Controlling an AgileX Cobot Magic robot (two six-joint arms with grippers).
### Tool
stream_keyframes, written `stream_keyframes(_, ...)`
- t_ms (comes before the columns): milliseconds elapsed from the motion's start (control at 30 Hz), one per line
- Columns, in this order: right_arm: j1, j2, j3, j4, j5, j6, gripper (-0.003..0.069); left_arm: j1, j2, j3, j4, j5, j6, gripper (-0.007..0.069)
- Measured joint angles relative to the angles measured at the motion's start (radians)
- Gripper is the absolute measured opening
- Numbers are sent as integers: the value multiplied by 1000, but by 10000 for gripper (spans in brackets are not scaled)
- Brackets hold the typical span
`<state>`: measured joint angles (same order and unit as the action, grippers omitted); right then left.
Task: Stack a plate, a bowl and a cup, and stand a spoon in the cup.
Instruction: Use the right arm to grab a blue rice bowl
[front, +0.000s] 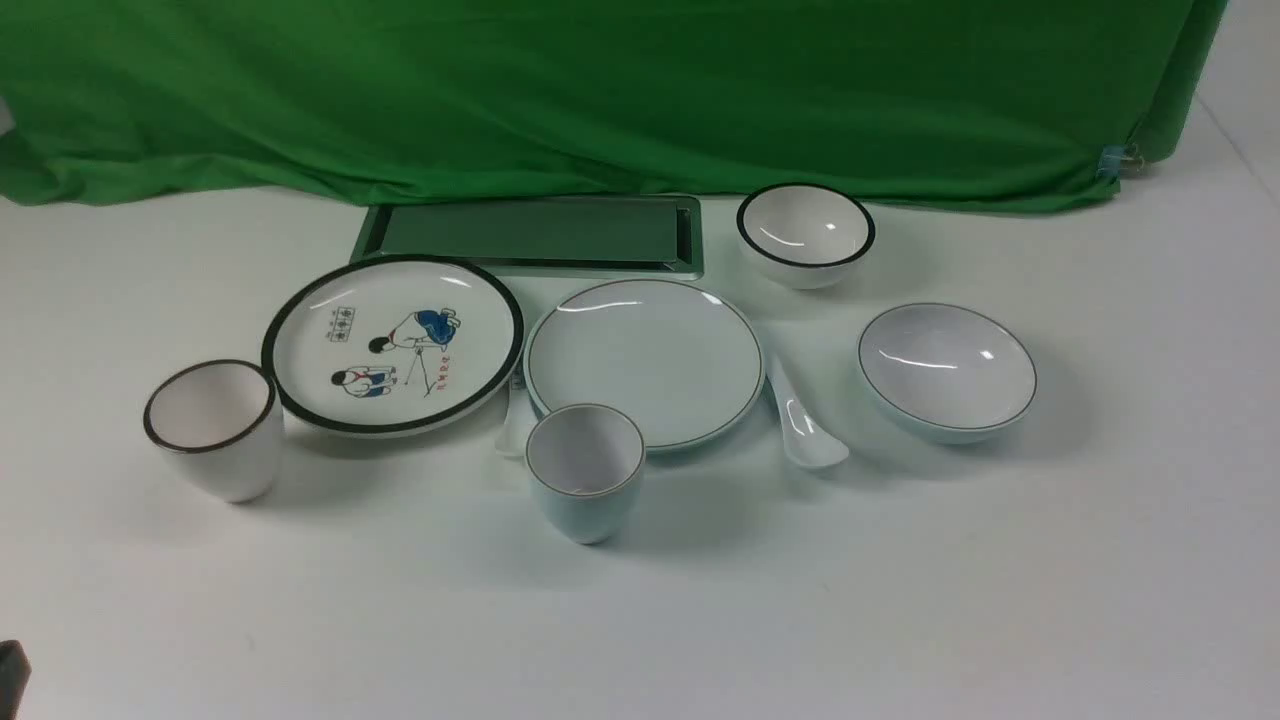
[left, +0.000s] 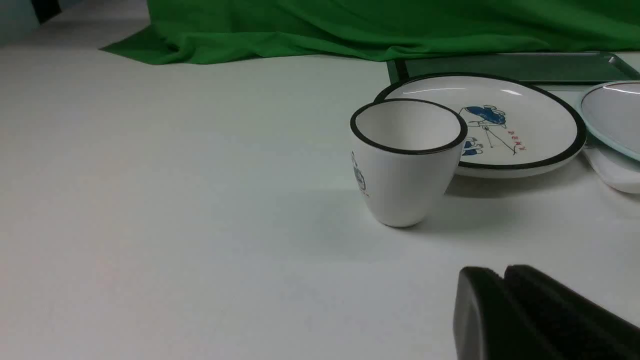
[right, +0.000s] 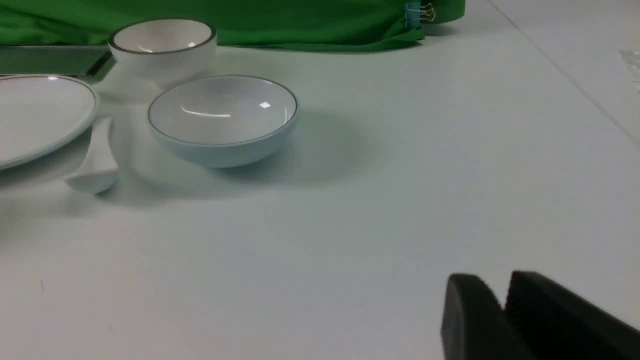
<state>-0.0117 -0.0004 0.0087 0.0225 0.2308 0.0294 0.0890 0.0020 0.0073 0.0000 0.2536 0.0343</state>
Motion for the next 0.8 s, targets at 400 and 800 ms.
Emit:
stream_keyframes(400,0,0,0,0,0,0,178,0,0,0,21,0,27,-9)
stream_keyframes(800,0,0,0,-3,0,-1,219,0,0,0,31,-97,58,-9)
